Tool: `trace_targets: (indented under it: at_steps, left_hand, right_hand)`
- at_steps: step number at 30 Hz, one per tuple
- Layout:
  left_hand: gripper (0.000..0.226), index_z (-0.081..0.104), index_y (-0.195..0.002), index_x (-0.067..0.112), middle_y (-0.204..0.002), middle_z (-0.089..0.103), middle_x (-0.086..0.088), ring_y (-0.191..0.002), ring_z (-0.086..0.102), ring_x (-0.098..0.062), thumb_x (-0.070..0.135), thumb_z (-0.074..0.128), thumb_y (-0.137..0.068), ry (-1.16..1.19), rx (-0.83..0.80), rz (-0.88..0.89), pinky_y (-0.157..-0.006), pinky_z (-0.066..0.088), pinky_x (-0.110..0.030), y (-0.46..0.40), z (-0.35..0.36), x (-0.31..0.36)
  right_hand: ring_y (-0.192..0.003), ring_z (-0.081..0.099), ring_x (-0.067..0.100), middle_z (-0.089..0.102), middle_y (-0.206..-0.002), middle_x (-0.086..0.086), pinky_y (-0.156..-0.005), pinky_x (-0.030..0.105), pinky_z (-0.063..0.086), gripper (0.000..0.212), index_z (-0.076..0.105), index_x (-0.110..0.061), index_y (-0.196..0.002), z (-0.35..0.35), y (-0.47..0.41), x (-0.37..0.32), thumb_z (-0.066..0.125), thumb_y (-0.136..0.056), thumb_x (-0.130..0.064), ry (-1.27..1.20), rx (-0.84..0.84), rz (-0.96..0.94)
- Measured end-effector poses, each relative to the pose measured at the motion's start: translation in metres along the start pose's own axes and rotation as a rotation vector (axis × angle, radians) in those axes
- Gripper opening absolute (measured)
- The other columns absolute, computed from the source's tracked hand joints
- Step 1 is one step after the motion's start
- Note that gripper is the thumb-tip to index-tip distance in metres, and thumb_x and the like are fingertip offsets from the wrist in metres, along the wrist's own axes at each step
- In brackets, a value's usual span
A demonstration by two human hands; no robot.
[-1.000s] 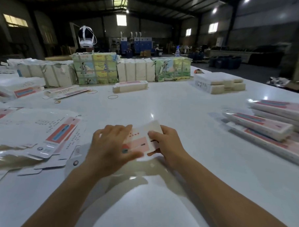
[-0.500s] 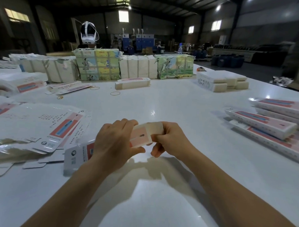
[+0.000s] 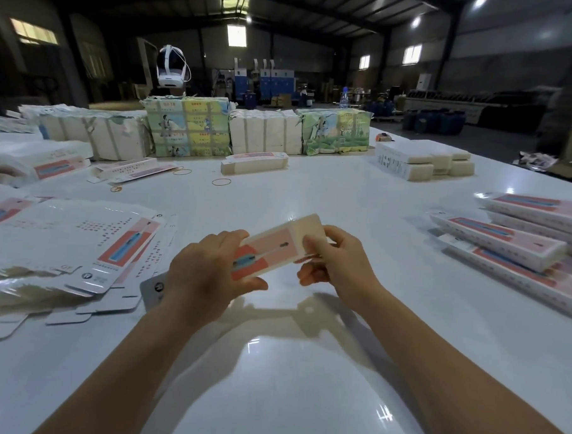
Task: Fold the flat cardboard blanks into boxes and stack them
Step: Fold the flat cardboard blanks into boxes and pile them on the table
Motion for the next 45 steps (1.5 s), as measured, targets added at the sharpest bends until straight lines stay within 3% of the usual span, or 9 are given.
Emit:
trace_targets:
  at_steps: [5, 12, 17, 23, 30, 38, 40, 43, 45]
  left_hand:
    - [0.069, 0.056, -0.112, 0.022, -0.102, 0.066, 0.002, -0.077, 0.061, -0.019, 0.072, 0.052, -0.063, 0.051, 0.031, -0.125, -0.064, 0.048, -0.029, 0.000, -0.004, -0.019]
    - [0.074, 0.055, -0.115, 0.023, -0.106, 0.065, 0.003, -0.082, 0.061, -0.017, 0.074, 0.049, -0.062, 0.103, 0.023, -0.121, -0.069, 0.054, -0.034, 0.000, 0.001, -0.018]
    - [0.071, 0.058, -0.113, 0.020, -0.103, 0.067, 0.000, -0.078, 0.063, -0.019, 0.070, 0.055, -0.064, 0.106, -0.005, -0.069, -0.065, 0.054, -0.031, 0.000, 0.006, -0.010]
    - [0.075, 0.059, -0.113, 0.017, -0.100, 0.068, -0.002, -0.077, 0.063, -0.021, 0.071, 0.055, -0.062, 0.081, -0.056, -0.026, -0.064, 0.054, -0.032, 0.001, 0.009, -0.007]
    - [0.075, 0.059, -0.113, 0.014, -0.097, 0.067, -0.003, -0.073, 0.060, -0.019, 0.069, 0.055, -0.062, 0.123, -0.024, -0.032, -0.060, 0.052, -0.030, 0.001, 0.006, -0.002]
    - [0.074, 0.055, -0.115, 0.019, -0.105, 0.065, 0.001, -0.077, 0.059, -0.015, 0.072, 0.047, -0.064, 0.116, -0.009, -0.092, -0.067, 0.050, -0.027, 0.001, 0.009, 0.002]
    - [0.074, 0.055, -0.116, 0.020, -0.107, 0.065, 0.002, -0.081, 0.061, -0.016, 0.073, 0.047, -0.064, 0.121, -0.005, -0.099, -0.069, 0.052, -0.027, 0.002, 0.008, 0.000]
    - [0.070, 0.055, -0.114, 0.021, -0.105, 0.064, 0.002, -0.080, 0.060, -0.015, 0.071, 0.049, -0.066, 0.111, -0.019, -0.077, -0.067, 0.050, -0.026, 0.003, 0.008, 0.000]
    - [0.064, 0.054, -0.113, 0.021, -0.104, 0.064, 0.002, -0.079, 0.058, -0.015, 0.068, 0.056, -0.069, 0.108, -0.025, -0.067, -0.068, 0.050, -0.027, 0.004, 0.009, 0.002]
  right_hand:
    - [-0.053, 0.063, 0.017, 0.066, -0.069, -0.002, -0.048, 0.027, 0.051, 0.016, 0.063, -0.022, -0.089, -0.015, 0.012, -0.015, 0.055, -0.092, -0.008, 0.047, 0.323, -0.259]
    - [-0.066, 0.062, 0.009, 0.062, -0.093, -0.006, -0.050, 0.023, 0.051, 0.029, 0.067, -0.030, -0.099, 0.014, 0.023, -0.018, 0.056, -0.092, -0.004, 0.212, 0.210, -0.384]
    - [-0.076, 0.059, 0.016, 0.059, -0.090, -0.008, -0.055, 0.024, 0.051, 0.022, 0.072, -0.017, -0.104, 0.025, 0.028, -0.019, 0.058, -0.092, -0.005, 0.286, 0.179, -0.435]
    - [-0.075, 0.054, 0.014, 0.055, -0.085, -0.002, -0.068, 0.019, 0.052, 0.053, 0.034, -0.024, -0.145, 0.026, 0.023, -0.019, 0.051, -0.097, -0.012, 0.404, 0.097, -0.384]
    - [-0.076, 0.055, 0.005, 0.056, -0.087, -0.009, -0.065, 0.016, 0.047, 0.025, 0.068, -0.017, -0.113, 0.025, 0.028, -0.026, 0.053, -0.095, -0.010, 0.436, 0.168, -0.450]
    - [-0.090, 0.050, 0.001, 0.046, -0.095, -0.010, -0.072, 0.004, 0.039, 0.026, 0.065, -0.029, -0.117, 0.021, 0.026, -0.030, 0.056, -0.094, -0.019, 0.556, 0.250, -0.460]
    - [-0.107, 0.037, 0.003, 0.034, -0.111, -0.011, -0.082, -0.003, 0.031, 0.049, 0.051, -0.025, -0.134, 0.015, 0.027, -0.039, 0.066, -0.087, -0.026, 0.705, 0.366, -0.521]
    - [-0.122, 0.037, 0.011, 0.038, -0.129, -0.006, -0.103, 0.017, 0.033, 0.091, 0.020, -0.030, -0.148, 0.002, 0.009, -0.015, 0.077, -0.078, -0.021, 0.328, 0.234, -0.161]
    - [-0.110, 0.059, 0.028, 0.058, -0.123, 0.010, -0.095, 0.041, 0.050, 0.076, 0.033, -0.021, -0.141, 0.013, 0.007, 0.005, 0.072, -0.078, -0.003, -0.215, 0.035, 0.151]
Point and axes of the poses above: each hand's wrist, its own y-axis away from the middle knuckle, its own z-axis out of the palm, x = y × z, the point moved 7 cm from there along -y, towards the middle knuckle
